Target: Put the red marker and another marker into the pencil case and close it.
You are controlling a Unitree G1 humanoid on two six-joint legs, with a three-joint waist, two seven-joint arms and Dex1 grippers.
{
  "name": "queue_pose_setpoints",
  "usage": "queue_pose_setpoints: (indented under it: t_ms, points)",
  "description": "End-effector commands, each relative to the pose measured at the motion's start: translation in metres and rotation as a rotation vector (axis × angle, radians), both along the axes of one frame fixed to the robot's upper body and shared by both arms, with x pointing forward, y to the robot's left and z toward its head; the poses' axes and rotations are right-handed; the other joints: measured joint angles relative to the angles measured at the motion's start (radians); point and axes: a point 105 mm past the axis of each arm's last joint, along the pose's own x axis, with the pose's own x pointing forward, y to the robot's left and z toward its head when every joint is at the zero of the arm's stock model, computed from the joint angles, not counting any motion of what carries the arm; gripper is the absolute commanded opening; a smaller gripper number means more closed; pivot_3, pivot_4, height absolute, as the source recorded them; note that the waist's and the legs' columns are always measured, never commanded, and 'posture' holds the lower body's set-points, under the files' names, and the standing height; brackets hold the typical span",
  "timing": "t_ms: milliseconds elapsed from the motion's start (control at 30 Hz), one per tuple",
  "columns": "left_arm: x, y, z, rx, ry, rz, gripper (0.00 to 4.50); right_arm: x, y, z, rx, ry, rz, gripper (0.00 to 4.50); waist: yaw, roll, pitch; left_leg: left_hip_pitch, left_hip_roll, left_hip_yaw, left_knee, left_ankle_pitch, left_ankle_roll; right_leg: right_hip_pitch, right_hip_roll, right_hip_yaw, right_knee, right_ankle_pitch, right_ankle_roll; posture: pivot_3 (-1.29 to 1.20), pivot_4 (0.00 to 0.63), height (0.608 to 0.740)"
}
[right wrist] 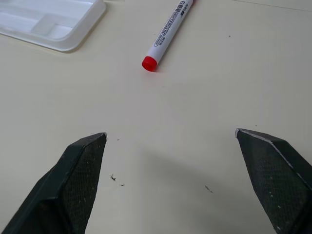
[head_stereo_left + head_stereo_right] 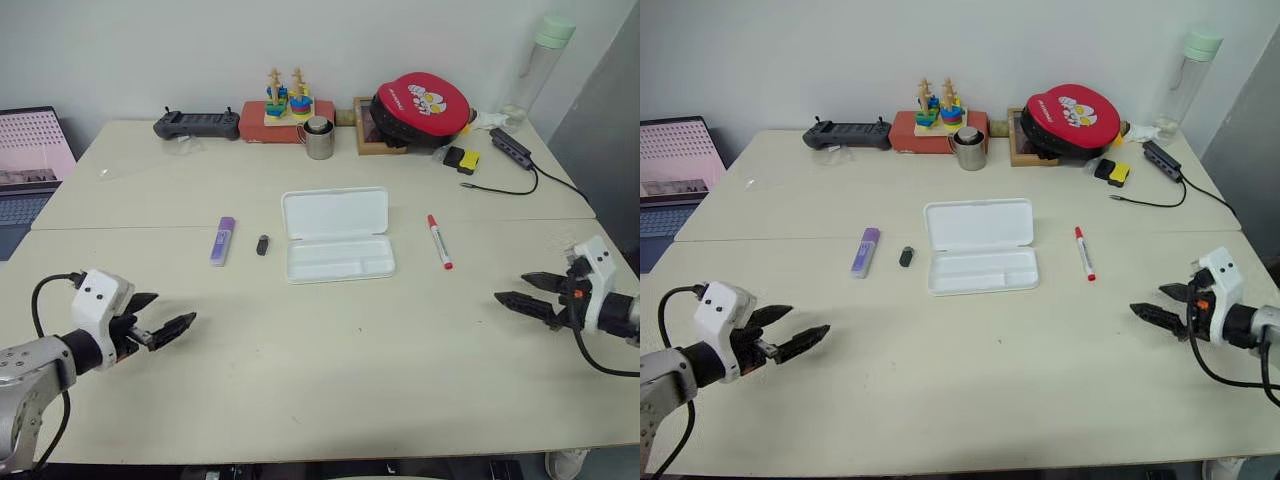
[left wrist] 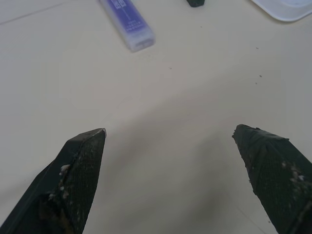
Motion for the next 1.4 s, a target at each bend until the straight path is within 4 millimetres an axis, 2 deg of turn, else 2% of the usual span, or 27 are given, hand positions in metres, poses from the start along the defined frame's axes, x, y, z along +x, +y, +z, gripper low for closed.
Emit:
queue_pose_setpoints:
  t_ms: [33,567,967,1033,1100,1233,1400]
  points:
    - [-0.002,0.001,0.002,0.044,0.015,-0.045,4.50,0.000,0.005,0.011,0.000,-0.031,0.029,4.45,0.001,0.000,0.000,0.000,0.000,0.000,0.000,0.000,0.000,0.000,0.000,0.000,0.000,0.000,0.000,0.00,0.150,0.740]
    - [0.003,-0.010,0.000,0.018,0.057,-0.109,4.50,-0.009,0.010,0.007,0.016,-0.025,0.040,4.45,0.019,0.000,0.000,0.000,0.000,0.000,0.000,0.000,0.000,0.000,0.000,0.000,0.000,0.000,0.000,0.00,0.150,0.740]
    - [0.022,-0.030,0.008,-0.015,0.029,-0.203,4.50,-0.018,0.019,0.010,0.033,-0.035,0.052,4.45,0.021,0.000,0.000,0.000,0.000,0.000,0.000,0.000,0.000,0.000,0.000,0.000,0.000,0.000,0.000,0.00,0.150,0.740]
    - [0.030,-0.041,0.012,-0.010,0.008,-0.256,4.50,-0.020,0.027,0.018,0.054,-0.059,0.083,4.45,0.022,0.000,0.000,0.000,-0.001,0.000,0.001,0.000,0.000,0.000,0.000,0.000,0.000,0.000,0.000,0.00,0.150,0.740]
    - [0.040,-0.058,0.018,-0.012,-0.009,-0.330,4.50,-0.023,0.045,0.031,0.085,-0.101,0.151,4.45,0.022,0.000,0.000,0.000,-0.001,0.000,0.001,0.000,0.000,0.000,0.000,0.000,0.000,0.000,0.000,0.00,0.150,0.740]
    - [0.067,-0.106,0.037,-0.038,-0.079,-0.518,4.50,-0.024,0.093,0.055,0.125,-0.185,0.315,4.45,0.021,0.000,0.000,0.000,-0.001,0.000,0.002,0.000,0.000,0.000,0.000,-0.001,0.001,0.000,0.001,0.00,0.150,0.740]
    - [0.086,-0.165,0.044,-0.066,-0.091,-0.715,4.50,-0.015,0.129,0.064,0.090,-0.263,0.394,4.45,0.021,-0.003,0.000,-0.001,-0.002,0.000,0.002,0.000,0.000,0.000,-0.001,-0.002,0.001,0.001,0.002,0.00,0.150,0.740]
